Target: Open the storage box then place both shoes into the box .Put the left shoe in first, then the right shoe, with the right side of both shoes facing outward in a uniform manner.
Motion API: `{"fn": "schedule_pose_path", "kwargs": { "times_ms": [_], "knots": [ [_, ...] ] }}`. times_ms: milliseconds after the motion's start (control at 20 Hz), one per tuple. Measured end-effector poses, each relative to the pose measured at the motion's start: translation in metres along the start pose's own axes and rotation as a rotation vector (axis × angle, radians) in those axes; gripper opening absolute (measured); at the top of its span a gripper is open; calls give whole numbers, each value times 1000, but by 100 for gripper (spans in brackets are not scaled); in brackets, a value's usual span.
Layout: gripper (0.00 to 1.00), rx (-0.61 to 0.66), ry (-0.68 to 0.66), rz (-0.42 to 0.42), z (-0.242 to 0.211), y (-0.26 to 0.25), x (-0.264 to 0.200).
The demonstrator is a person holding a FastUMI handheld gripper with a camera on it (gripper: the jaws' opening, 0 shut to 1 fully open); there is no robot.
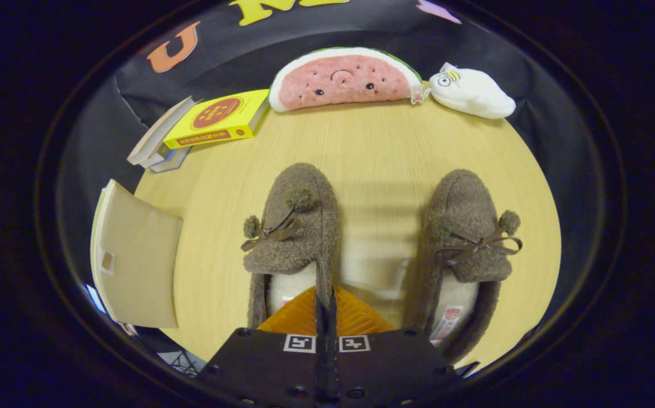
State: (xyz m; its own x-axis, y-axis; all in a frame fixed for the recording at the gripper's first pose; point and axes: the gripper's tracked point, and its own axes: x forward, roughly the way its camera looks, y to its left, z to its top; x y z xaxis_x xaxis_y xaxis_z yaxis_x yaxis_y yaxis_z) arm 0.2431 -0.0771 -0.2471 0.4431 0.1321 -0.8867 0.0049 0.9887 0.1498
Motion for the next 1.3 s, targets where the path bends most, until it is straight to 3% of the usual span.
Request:
{"fn": "schedule_pose_path", "kwargs": {
  "times_ms": [450, 800, 1050, 1300],
  "knots": [
    [0, 79, -116, 141, 5, 34, -97],
    [0, 12, -249, 258, 19, 132, -194],
    [0, -28, -250, 306, 11, 211, -209],
    [0, -54, -237, 308, 0, 297, -188]
  ]
}}
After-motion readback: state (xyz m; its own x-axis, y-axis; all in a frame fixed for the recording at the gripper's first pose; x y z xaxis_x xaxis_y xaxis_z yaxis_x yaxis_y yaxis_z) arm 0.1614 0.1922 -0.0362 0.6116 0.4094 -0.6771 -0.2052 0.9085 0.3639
